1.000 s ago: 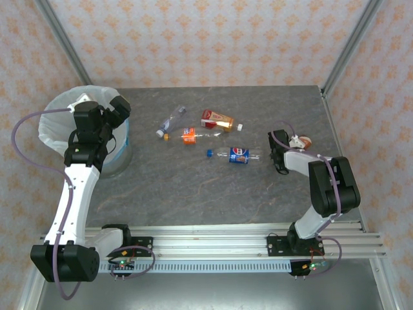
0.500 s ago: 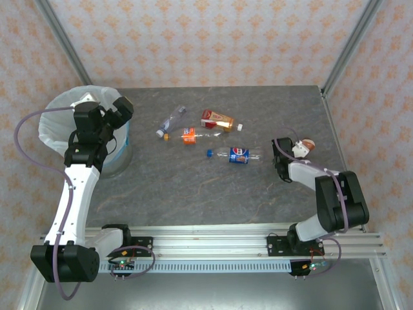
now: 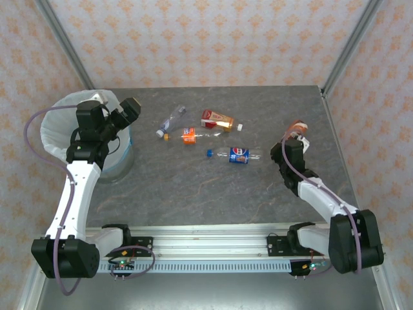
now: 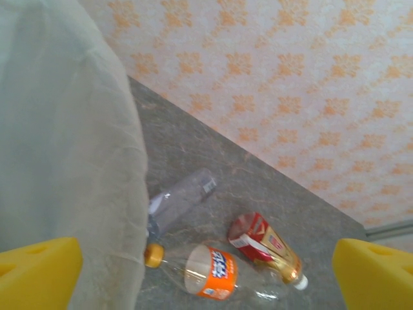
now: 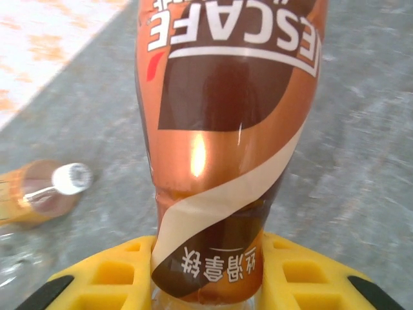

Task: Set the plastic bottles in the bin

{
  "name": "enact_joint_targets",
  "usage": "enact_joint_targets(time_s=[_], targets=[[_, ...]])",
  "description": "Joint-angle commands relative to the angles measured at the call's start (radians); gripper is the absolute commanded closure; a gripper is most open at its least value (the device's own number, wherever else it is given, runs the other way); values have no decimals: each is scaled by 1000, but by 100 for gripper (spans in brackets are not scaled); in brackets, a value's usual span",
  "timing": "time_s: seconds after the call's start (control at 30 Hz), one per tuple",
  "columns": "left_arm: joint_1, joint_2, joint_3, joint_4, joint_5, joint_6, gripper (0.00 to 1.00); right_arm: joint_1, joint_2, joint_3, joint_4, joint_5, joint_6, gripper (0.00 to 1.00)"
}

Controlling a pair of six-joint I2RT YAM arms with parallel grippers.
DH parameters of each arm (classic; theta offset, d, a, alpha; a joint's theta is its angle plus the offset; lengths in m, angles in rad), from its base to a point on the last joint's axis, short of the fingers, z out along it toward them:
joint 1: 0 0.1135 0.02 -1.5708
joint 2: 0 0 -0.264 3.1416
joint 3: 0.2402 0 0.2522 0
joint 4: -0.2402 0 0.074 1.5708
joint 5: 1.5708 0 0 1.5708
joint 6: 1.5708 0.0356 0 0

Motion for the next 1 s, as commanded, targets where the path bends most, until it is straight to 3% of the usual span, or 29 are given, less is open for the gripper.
enact_joint_targets(time_s=[0.0, 0.07, 0.23, 0.63, 0.97], targets=[[-4, 9, 7, 13, 124, -38, 0, 27, -38, -17, 90, -106, -44, 100], [-13, 10, -2, 53, 189, -25, 0, 53, -47, -16, 113, -131, -64, 100], [-83, -19, -6, 55, 140, 27, 0, 120, -44, -4, 170, -173, -95, 100], [-214, 12, -17, 124, 156, 29, 0, 276, 0, 90, 207, -269, -187, 100], [-231, 51, 42, 2, -63, 19, 0, 351, 99, 165, 236, -297, -212, 100]])
